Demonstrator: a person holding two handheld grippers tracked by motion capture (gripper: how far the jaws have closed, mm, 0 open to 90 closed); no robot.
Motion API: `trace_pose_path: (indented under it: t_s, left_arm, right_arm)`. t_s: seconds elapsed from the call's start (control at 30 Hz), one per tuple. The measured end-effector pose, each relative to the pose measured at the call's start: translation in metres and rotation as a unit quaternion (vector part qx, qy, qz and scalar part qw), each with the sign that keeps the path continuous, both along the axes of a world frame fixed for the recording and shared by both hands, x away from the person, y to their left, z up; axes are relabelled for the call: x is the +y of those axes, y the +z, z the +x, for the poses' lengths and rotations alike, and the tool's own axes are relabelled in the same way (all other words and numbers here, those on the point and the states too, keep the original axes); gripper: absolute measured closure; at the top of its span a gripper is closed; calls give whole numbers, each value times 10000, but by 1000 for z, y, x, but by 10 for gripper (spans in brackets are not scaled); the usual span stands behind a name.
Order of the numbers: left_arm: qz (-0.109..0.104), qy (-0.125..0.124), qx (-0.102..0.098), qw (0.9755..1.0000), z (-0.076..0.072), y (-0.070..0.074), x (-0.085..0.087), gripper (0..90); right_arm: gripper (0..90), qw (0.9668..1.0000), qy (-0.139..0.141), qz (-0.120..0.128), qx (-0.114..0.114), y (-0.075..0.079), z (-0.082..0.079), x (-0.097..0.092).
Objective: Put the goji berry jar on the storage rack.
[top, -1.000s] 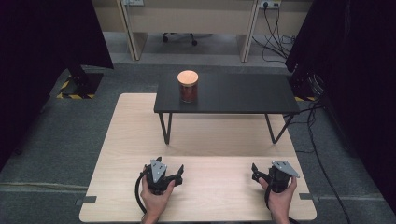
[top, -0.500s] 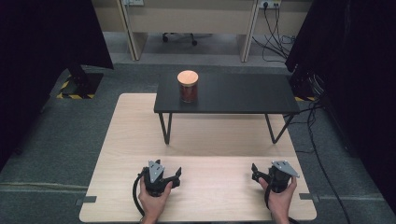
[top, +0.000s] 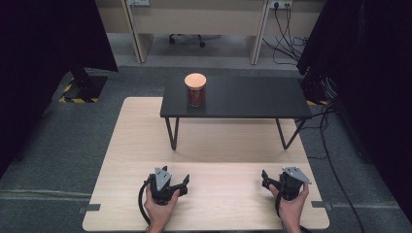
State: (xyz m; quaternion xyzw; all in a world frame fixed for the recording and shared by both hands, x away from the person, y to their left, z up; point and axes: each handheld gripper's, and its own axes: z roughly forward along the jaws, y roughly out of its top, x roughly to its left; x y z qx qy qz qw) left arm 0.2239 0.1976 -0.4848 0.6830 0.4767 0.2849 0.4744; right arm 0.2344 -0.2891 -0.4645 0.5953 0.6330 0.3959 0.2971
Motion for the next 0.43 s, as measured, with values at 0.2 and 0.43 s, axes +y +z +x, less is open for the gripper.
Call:
trace_pose_path:
  t_s: [0.2, 0.43]
  left_arm:
    - [29, -21, -12, 10000, 0, 0, -1, 83]
    - [20, -26, -23, 10000, 0, 0, -1, 82]
  right_arm:
    - [21, 10000, 3, 14, 7, 0, 0, -1]
    - [21, 10000, 20, 1, 14, 0, 1, 0]
